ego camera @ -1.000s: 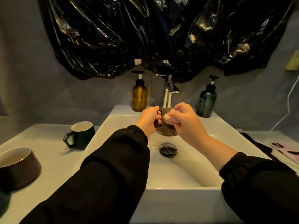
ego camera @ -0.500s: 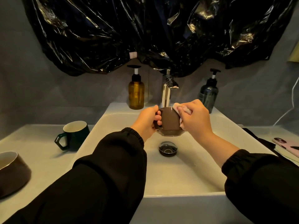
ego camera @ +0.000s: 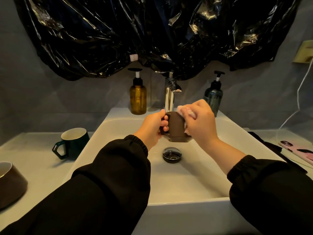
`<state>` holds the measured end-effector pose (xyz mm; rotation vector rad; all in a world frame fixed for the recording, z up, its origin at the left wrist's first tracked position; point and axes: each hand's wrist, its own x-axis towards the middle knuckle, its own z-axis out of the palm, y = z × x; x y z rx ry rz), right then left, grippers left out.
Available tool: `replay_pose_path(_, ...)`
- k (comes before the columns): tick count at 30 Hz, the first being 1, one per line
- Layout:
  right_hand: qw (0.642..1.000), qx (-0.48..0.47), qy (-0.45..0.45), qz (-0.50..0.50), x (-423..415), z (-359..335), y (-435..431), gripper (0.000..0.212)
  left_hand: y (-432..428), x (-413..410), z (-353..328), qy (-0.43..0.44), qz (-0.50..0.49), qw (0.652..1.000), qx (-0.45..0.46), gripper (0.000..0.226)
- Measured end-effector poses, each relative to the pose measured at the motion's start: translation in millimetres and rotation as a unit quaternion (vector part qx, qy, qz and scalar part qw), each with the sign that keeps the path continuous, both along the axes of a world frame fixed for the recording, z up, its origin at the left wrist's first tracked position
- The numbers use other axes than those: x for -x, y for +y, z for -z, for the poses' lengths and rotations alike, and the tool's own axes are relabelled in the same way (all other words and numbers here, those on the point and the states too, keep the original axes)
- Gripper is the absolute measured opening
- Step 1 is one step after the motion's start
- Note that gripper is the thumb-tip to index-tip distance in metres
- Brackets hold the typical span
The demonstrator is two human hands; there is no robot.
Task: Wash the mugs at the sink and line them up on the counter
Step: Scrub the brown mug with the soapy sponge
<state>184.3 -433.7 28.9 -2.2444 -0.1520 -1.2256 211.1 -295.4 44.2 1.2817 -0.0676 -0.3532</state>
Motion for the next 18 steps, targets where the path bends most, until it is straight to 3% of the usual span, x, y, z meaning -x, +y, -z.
replay_pose_path(3,0.992,0.118,-0.041,-0.025,2,1,11,0.012,-1,2,0,-0.008,-0.004,1.000,-0.017,0.038)
replay_pose_path(5,0.997,0.063,-0.036,-0.008,-4,0,5,0.015,1,2,-1,-0.001,-0.012,1.000,-0.004,0.038)
replay_pose_path(8,0.996,-0.070,0.056,0.022,-14,1,-16,0.023,4,1,-2,0.025,-0.021,0.999,0.032,0.038)
replay_pose_path(10,0.994,-0.076,0.080,0.028,-13,2,-20,0.023,3,1,-2,0.038,-0.012,0.999,0.032,0.037)
replay_pose_path(15,0.998,0.038,0.025,-0.035,-2,-4,4,0.014,0,3,-1,0.040,-0.006,0.999,0.008,0.035)
replay_pose_path(18,0.984,0.164,0.001,-0.077,1,2,9,0.007,7,0,-5,0.066,-0.039,0.994,0.072,0.035)
